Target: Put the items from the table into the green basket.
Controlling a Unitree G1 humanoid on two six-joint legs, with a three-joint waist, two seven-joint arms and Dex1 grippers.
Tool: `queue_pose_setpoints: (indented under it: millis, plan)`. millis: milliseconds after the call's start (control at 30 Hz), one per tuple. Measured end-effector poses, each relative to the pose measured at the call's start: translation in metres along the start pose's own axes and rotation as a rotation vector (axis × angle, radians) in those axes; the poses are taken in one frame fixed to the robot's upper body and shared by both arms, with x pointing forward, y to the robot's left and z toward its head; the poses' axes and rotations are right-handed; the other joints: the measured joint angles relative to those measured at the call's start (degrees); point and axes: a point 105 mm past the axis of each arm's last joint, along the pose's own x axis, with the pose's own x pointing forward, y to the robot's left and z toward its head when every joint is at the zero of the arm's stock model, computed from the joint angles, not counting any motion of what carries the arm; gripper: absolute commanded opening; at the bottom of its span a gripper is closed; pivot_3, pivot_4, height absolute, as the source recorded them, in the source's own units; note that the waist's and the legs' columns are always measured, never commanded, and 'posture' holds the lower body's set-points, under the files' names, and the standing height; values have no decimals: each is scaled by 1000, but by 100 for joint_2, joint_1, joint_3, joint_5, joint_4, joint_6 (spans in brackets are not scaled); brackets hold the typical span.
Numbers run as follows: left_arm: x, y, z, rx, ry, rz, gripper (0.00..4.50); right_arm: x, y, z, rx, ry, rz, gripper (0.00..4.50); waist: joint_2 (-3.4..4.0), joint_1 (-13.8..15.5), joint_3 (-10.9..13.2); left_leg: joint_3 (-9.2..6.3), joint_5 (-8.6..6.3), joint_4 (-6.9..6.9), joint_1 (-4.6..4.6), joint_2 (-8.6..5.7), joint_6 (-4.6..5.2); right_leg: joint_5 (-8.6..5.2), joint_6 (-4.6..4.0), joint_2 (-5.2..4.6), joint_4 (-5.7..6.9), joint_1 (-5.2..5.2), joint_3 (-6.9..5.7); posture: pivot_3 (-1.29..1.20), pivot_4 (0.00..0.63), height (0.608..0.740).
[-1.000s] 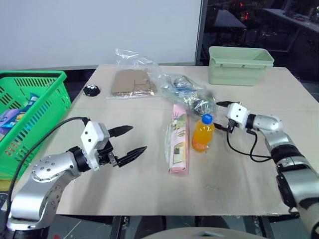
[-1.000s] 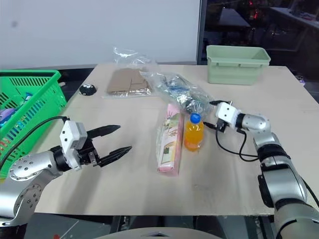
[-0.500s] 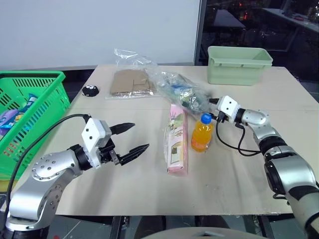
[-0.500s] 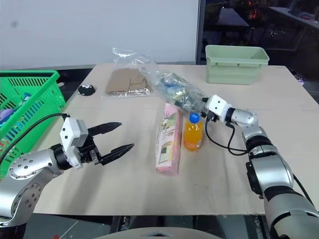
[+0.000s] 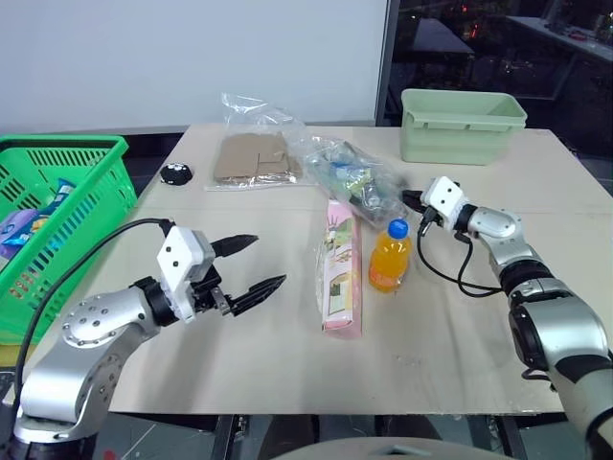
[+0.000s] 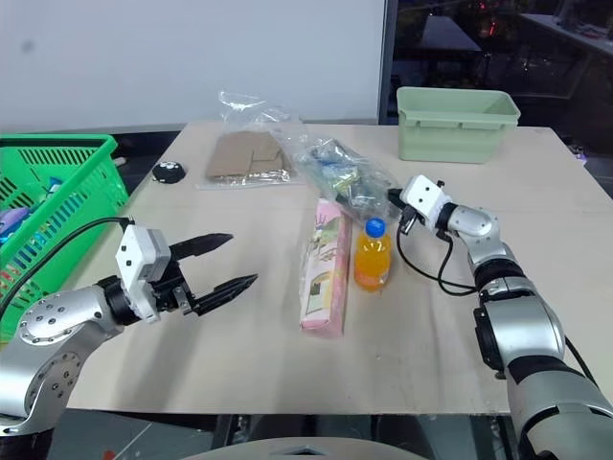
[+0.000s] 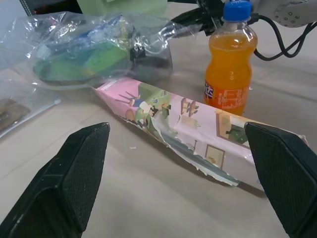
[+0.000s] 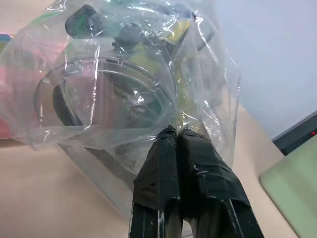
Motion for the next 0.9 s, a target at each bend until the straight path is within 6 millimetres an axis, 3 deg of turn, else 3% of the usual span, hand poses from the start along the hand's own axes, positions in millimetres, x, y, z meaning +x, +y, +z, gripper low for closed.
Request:
queue_pose_setpoints:
  millis: [133,267,300,600,900]
  plan:
    - [1,1,-2,0,7,-3,4500,-14,-5,-10,-90,89,52,2565,3,17,2,1,0,0,-2,0,0,0,0,-1,-3,-1,0,152,0,740]
    - [2,4,-1,16,-1,-1,4500,-17,-20,-1,-141,98,55,4280,6,-12,4,1,0,0,1,1,0,0,0,1,1,-2,0,133,0,740]
    - [2,4,0,21,-2,-1,4500,-17,-22,2,-160,100,68,4433,7,-26,4,1,0,0,1,1,0,0,0,1,0,-2,0,131,0,740]
    - [7,0,-4,12,-2,-20,4500,-5,-11,20,-295,129,306,4433,9,-110,6,0,0,-1,0,1,0,1,1,0,2,-2,-1,145,0,740]
    - [5,-1,-11,-8,1,14,4500,23,-1,37,-305,131,365,4433,10,-64,7,-4,0,-5,-1,1,0,1,0,0,2,-2,-4,202,0,740]
